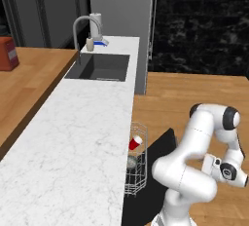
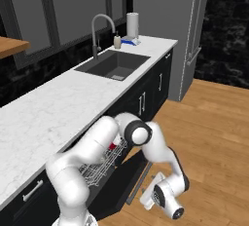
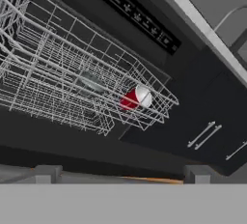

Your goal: Pick up the cup and bowl from the counter, place them in the dishwasher, and close the dishwasher door.

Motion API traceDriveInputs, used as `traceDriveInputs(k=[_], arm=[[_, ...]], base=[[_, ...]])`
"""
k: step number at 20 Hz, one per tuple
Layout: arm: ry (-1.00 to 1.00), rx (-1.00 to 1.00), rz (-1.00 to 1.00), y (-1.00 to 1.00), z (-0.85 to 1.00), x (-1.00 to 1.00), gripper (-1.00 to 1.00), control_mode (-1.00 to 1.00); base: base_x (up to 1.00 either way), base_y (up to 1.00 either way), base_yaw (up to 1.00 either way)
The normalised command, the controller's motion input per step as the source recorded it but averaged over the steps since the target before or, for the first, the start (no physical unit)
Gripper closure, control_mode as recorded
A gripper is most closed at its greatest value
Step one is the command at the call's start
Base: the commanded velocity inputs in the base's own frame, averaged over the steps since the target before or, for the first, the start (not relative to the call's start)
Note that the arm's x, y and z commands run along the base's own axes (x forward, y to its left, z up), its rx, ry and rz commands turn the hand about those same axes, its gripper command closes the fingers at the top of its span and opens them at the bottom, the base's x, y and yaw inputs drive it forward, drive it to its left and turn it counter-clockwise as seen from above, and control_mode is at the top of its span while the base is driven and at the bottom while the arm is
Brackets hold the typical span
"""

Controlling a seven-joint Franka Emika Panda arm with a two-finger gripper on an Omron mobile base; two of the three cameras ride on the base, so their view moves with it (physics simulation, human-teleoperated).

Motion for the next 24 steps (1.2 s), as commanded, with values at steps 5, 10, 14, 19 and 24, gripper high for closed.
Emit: traceDriveInputs(k=[5, 10, 14, 19, 24], arm=[[-0.04, 0.01, 0.04, -0.11, -0.8, 0.7, -1.0, -1.0], [0.0, 0.0, 0.0, -0.06, -0.95, 0.77, -1.0, -1.0], [0.0, 0.0, 0.0, -0.26, -0.93, 0.42, -1.0, -1.0], [-0.14, 0.09, 0.11, 0.43, -0.41, 0.51, -1.0, -1.0], [-0.17, 0.23, 0.22, 0.93, 0.08, 0.4, -1.0, -1.0]], base=[[0.0, 0.0, 0.0], [0.0, 0.0, 0.0], [0.0, 0.0, 0.0], [0.0, 0.0, 0.0], [0.0, 0.0, 0.0]])
